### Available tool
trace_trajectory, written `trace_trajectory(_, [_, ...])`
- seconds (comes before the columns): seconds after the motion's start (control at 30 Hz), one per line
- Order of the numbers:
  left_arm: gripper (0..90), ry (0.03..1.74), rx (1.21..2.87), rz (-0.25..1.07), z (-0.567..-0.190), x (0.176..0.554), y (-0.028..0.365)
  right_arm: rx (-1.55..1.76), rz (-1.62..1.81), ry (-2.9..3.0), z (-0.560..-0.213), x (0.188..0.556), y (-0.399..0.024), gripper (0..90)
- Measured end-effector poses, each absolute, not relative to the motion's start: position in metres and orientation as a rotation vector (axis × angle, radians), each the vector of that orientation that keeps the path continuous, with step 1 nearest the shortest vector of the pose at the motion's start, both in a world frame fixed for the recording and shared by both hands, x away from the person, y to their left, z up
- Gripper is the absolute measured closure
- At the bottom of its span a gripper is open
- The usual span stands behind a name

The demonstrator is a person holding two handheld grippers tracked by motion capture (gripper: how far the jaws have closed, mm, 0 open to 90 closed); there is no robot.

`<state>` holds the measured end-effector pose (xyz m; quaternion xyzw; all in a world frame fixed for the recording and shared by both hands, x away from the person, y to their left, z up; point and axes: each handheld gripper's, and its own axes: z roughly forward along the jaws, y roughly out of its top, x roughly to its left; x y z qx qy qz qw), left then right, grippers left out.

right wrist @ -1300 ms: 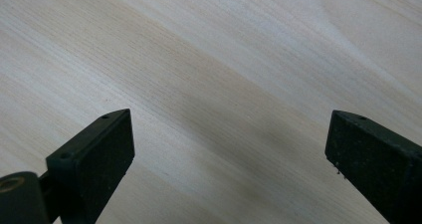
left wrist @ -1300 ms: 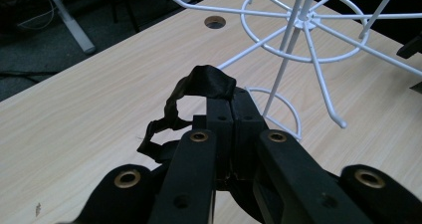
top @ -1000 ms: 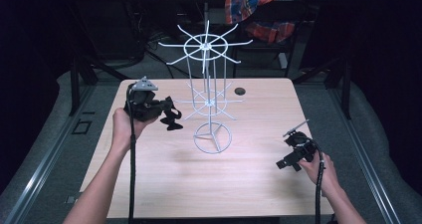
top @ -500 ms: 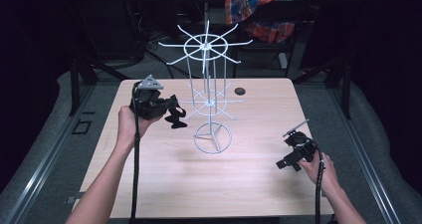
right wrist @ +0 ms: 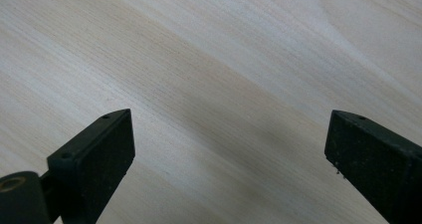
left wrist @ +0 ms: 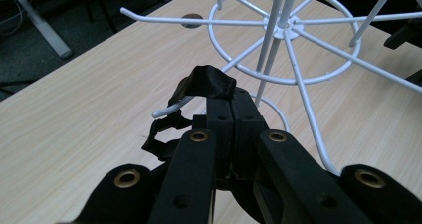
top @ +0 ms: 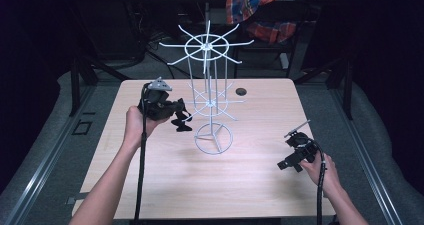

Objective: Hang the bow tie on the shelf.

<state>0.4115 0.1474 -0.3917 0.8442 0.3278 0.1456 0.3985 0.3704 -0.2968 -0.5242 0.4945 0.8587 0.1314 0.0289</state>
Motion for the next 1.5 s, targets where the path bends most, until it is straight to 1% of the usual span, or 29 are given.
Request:
trace_trajectory(0.43, [88.6,0.854,2.159,0.339,-0.413,0.413,0.147,1.524,0.404,2.656,-0.525,0.371,-0.296,5.1])
trace_trajectory(0.7, [86.1,0.877,2.158,0.345,-0.42,0.416,0.146,1.523,0.403,2.658,-0.525,0.371,-0.296,5.0])
trace_trajectory(1.1, [71.9,0.885,2.122,0.347,-0.423,0.414,0.151,1.522,0.4,2.654,-0.524,0.371,-0.296,5.0])
trace_trajectory(1.27, [63.4,0.898,2.109,0.352,-0.421,0.411,0.156,1.522,0.405,2.654,-0.525,0.371,-0.296,5.1])
trace_trajectory(1.43, [59.5,0.902,2.099,0.351,-0.418,0.408,0.161,1.524,0.396,2.654,-0.524,0.371,-0.296,5.0])
trace_trajectory(1.5, [56.7,0.909,2.098,0.355,-0.417,0.407,0.163,1.525,0.398,2.652,-0.524,0.371,-0.296,5.0])
